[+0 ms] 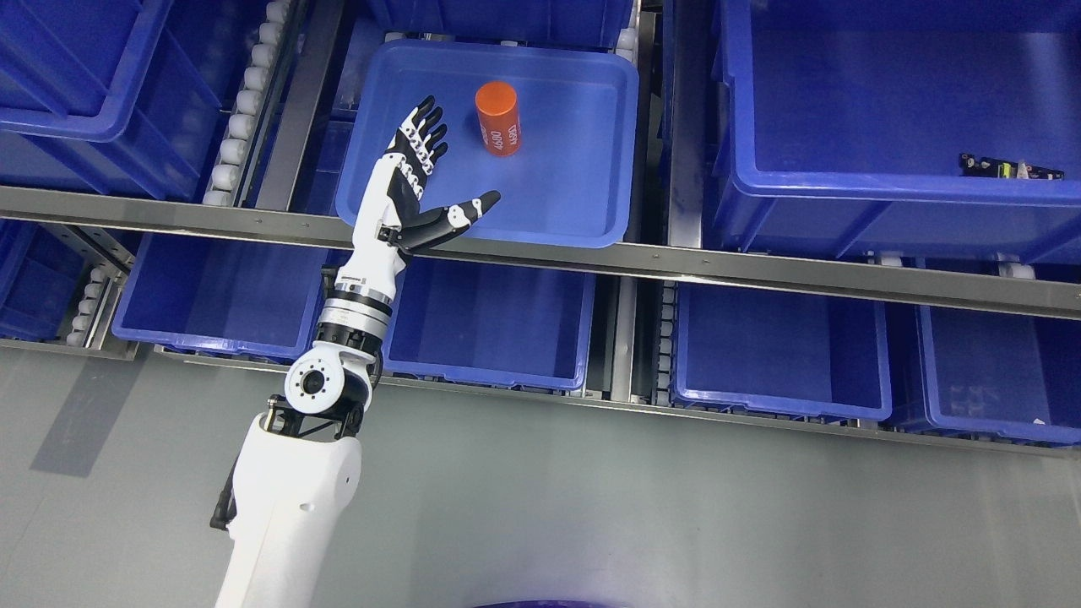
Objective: Grab orange capacitor from left shelf to right desk
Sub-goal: 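Reach the open left hand toward the orange capacitor in the blue bin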
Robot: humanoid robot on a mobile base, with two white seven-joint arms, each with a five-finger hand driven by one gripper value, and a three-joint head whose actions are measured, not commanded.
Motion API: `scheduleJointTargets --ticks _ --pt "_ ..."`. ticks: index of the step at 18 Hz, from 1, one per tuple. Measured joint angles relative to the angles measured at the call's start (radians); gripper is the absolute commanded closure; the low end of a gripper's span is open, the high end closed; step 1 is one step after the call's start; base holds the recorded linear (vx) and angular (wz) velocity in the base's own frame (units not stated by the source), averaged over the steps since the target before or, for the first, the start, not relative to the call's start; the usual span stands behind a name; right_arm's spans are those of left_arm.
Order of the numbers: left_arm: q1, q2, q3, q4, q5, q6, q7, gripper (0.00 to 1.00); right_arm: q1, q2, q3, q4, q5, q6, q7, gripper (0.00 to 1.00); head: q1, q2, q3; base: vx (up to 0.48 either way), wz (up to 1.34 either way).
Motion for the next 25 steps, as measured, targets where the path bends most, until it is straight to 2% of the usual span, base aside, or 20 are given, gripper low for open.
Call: scheduleJointTargets --ticks 14,25 --pt "-0.028 0.0 0.033 0.014 -0.001 -0.003 0.0 0.0 0.0 0.0 0.0 0.0 0.0 0.0 0.0 0.0 0.0 0.0 0.0 0.0 0.0" --pt "-0.186 0.0 0.035 0.175 -0.047 0.007 -0.012 0.01 0.0 0.0 0.0 0.0 0.0 0.0 0.0 0.0 0.0 0.0 0.0 0.035 -0.01"
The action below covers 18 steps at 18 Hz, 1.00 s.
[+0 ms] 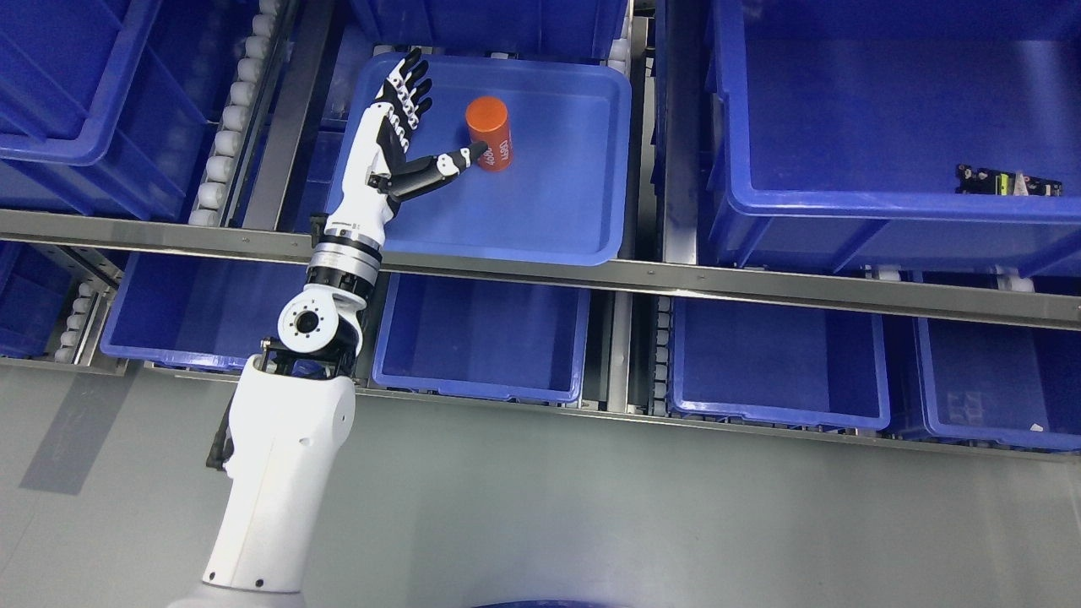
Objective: Grab orange capacitor from left shelf to right desk
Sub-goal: 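Reach the open left hand toward the orange capacitor in the blue bin, then close the left hand around the orange capacitor and lift it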
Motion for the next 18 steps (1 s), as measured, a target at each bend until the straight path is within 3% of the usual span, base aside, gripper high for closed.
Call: scheduleJointTargets --ticks 10,18 --pt "-0.071 0.0 -0.062 0.164 -0.011 0.024 -0.066 0.02 0.0 0.0 0.0 0.0 0.0 0.0 0.0 0.0 0.0 0.0 0.0 0.04 -0.01" --pt "-0.086 0.0 -0.083 0.214 -0.013 0.016 -0.122 0.32 0.0 0.0 0.0 0.0 0.0 0.0 0.0 0.0 0.0 0.0 0.0 0.0 0.0"
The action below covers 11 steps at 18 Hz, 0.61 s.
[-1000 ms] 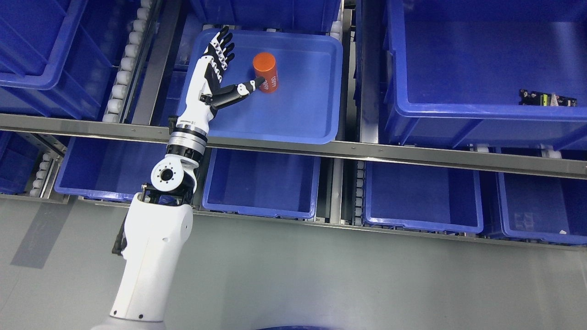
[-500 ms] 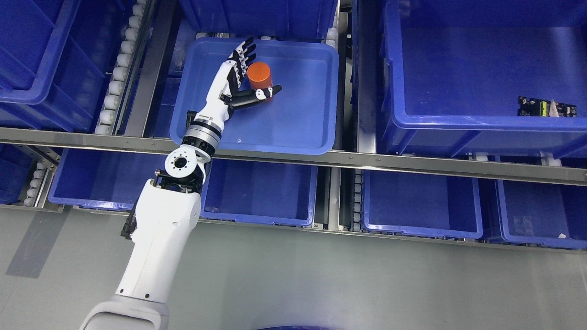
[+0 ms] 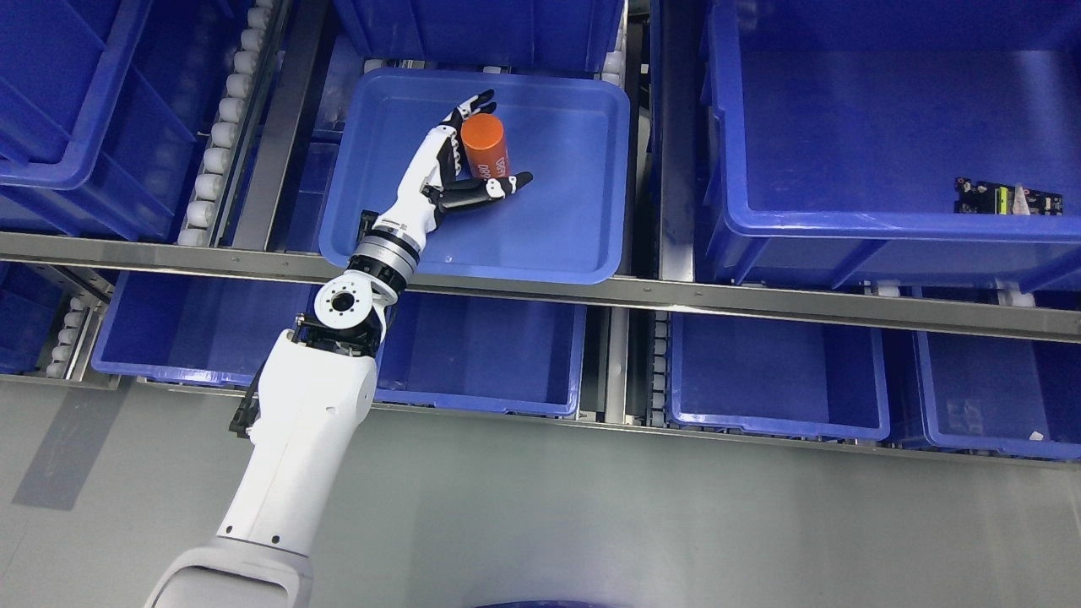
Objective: Grab orange capacitor from left shelf to right desk
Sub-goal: 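Close the left hand around the orange capacitor and lift it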
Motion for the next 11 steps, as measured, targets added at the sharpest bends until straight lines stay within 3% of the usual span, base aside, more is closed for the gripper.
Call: scheduleJointTargets --ticks 2,7,11 --pt "-0.006 0.0 -0.001 0.011 0.0 -0.004 -0.012 0.41 0.0 0.0 0.0 0.0 0.0 0.0 0.0 0.0 0.0 0.0 0.0 0.0 0.0" --pt "-0.015 0.0 0.006 0.046 -0.001 -0.057 -0.024 0.89 0.0 0.0 0.0 0.0 0.0 0.0 0.0 0.0 0.0 0.0 0.0 0.0 0.0" --pt "-0.017 0.0 0.019 0.071 -0.001 -0.124 -0.028 1.0 0.0 0.0 0.0 0.0 0.0 0.0 0.0 0.0 0.0 0.0 0.0 0.0 0.0"
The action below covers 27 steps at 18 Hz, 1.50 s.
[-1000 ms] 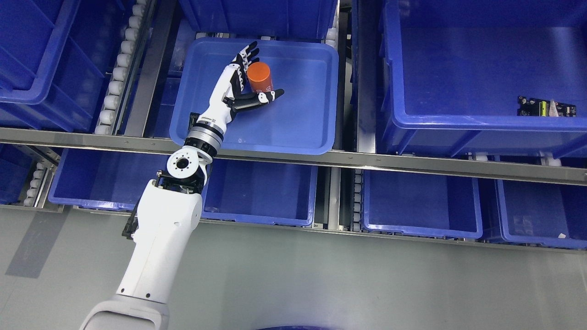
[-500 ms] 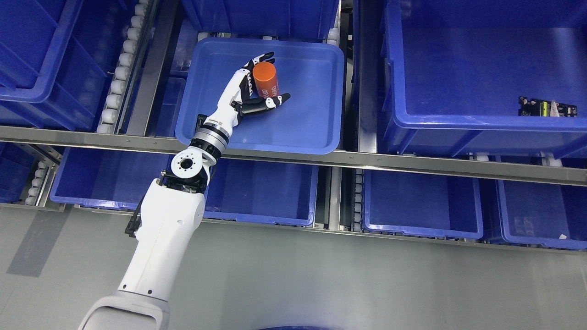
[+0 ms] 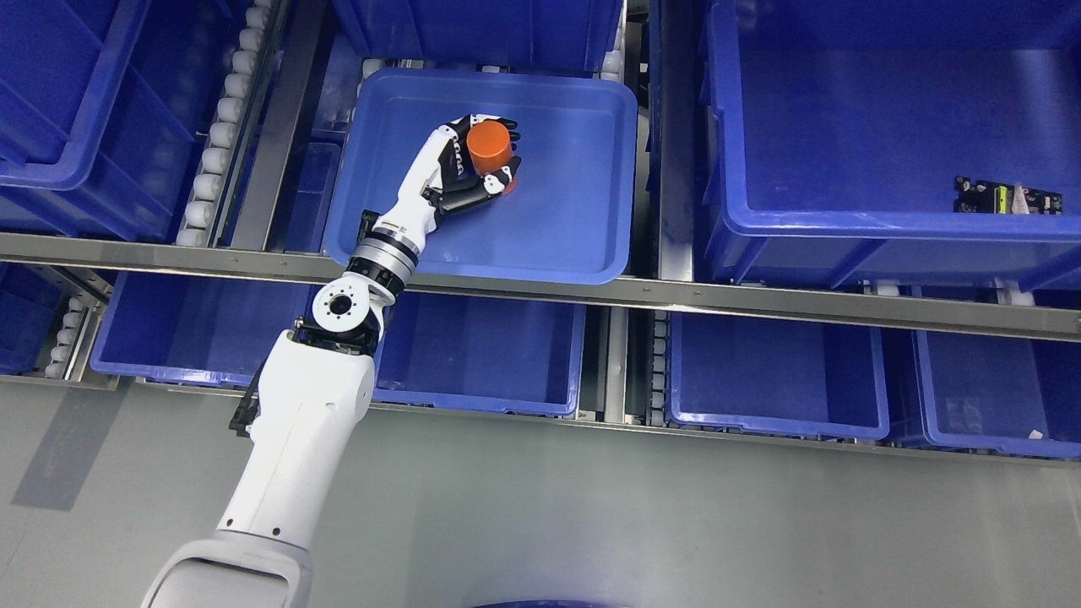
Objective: Grab orange capacitor from left shelf to right desk
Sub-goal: 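Close the left hand around the orange capacitor and lift it, then hold the capacitor in the left hand while the robot turns toward the steel table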
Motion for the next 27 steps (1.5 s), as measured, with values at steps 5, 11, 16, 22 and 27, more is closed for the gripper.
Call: scheduleJointTargets --ticks 5,11,16,22,27 --pt "-0.003 0.0 0.018 0.011 0.007 -0.081 -0.007 1.0 0.0 0.0 0.0 0.0 0.0 0.0 0.0 0.0 0.0 0.0 0.0 0.0 0.0" --pt "-0.004 0.0 0.029 -0.032 0.051 -0.14 -0.046 1.0 0.0 0.0 0.0 0.0 0.0 0.0 0.0 0.0 0.0 0.0 0.0 0.0 0.0" --pt "0.048 0.0 0.039 -0.153 0.141 -0.143 -0.051 0.99 0.0 0.0 0.0 0.0 0.0 0.0 0.0 0.0 0.0 0.0 0.0 0.0 0.0" --pt "0.159 0.0 0.051 -0.286 0.192 -0.242 -0.051 0.99 0.0 0.0 0.0 0.0 0.0 0.0 0.0 0.0 0.0 0.0 0.0 0.0 0.0" --pt "0.215 0.0 0.058 -0.366 0.207 -0.309 -0.051 0.99 0.0 0.0 0.0 0.0 0.0 0.0 0.0 0.0 0.0 0.0 0.0 0.0 0.0"
